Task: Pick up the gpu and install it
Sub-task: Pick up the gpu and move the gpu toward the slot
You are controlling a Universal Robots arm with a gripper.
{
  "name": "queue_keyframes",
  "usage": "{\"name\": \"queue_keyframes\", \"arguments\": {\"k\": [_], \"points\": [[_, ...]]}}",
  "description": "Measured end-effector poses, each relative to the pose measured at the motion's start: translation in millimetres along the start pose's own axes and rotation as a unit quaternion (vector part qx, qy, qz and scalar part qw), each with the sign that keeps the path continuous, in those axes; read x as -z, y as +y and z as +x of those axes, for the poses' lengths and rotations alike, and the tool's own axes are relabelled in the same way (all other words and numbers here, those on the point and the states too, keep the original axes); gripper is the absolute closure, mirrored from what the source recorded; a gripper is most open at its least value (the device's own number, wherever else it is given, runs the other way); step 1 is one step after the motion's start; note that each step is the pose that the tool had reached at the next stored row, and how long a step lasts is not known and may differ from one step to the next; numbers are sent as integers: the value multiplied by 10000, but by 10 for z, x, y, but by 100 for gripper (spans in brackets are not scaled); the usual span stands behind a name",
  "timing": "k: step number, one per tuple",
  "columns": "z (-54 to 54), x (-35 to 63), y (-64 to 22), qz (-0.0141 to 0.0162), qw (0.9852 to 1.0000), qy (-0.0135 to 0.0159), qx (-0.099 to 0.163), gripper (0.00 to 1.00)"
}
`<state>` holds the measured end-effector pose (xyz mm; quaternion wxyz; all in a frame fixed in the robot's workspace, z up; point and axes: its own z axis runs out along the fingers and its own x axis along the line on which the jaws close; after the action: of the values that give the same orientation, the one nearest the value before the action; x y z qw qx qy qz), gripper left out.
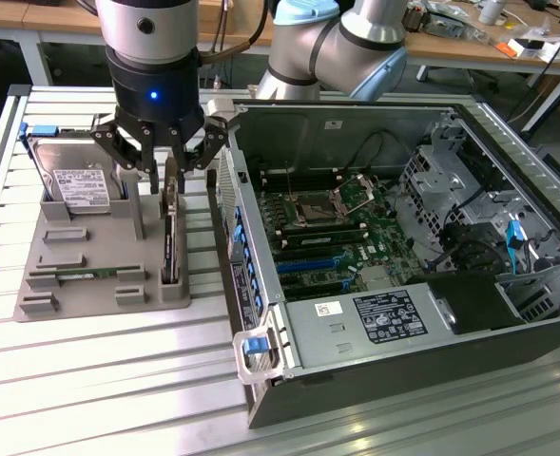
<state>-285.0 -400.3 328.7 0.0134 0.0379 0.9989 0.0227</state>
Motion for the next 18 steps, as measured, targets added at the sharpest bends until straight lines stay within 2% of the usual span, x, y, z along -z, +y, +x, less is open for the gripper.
{"name": "queue_keyframes", "arguments": {"k": [18], "points": [[1,-48,-2,-1,10000,0,0,64]]}}
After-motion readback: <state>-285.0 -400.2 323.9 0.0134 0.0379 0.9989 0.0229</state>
